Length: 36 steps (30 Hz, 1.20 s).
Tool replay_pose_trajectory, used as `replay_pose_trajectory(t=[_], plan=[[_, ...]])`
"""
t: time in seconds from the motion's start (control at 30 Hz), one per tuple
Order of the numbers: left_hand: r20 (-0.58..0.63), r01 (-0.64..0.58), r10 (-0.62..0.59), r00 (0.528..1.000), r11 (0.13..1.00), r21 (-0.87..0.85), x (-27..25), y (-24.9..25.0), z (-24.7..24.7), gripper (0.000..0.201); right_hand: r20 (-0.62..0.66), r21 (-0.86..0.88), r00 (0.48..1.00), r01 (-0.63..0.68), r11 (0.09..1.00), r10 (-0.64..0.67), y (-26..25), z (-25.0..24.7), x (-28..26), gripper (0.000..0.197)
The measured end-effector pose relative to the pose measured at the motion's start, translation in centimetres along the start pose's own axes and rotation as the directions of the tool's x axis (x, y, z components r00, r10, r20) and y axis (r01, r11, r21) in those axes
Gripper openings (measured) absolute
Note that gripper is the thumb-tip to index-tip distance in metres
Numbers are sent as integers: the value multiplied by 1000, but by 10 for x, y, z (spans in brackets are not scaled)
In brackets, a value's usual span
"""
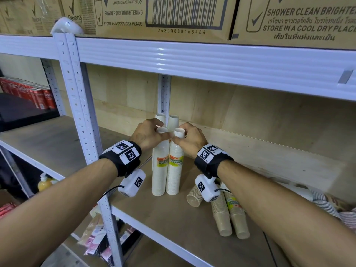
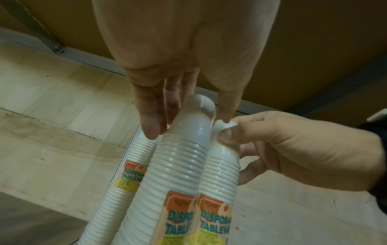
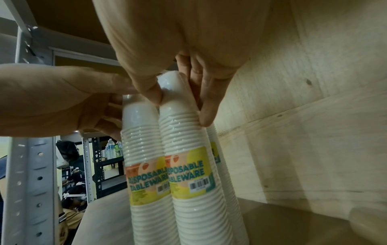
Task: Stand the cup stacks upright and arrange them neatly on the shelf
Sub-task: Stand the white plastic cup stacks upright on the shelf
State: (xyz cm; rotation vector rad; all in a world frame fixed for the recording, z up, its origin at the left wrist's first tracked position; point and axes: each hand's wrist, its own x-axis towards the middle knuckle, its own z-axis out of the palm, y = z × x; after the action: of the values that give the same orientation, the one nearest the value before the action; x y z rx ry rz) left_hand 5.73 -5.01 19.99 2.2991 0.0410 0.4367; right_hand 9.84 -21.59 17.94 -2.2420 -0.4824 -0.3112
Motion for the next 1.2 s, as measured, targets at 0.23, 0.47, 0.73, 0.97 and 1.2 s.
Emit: replay_pose_trajectory(t=[0.23, 0.47, 0.73, 0.97, 1.2], plan=[[11, -60, 59, 998, 996, 65, -4, 5, 1, 15, 4, 18, 1000, 1, 1000, -1, -1, 0, 0, 31], [44, -17, 11, 999, 989, 144, 2, 6, 1, 28, 17, 9, 1000, -6, 1000, 6, -2, -1, 1, 32], [105, -71, 55, 993, 985, 158, 6, 12, -4, 7, 61, 29, 998, -15, 999, 13, -3, -5, 9, 29], [81, -68, 57, 995, 987, 144, 24, 8, -19, 23, 79, 49, 997, 13, 999, -17, -18, -13, 23, 21], [57, -16, 10, 998, 995, 97, 45, -5, -26, 30, 22, 65, 1000, -10, 998, 9, -25, -1, 38, 31]])
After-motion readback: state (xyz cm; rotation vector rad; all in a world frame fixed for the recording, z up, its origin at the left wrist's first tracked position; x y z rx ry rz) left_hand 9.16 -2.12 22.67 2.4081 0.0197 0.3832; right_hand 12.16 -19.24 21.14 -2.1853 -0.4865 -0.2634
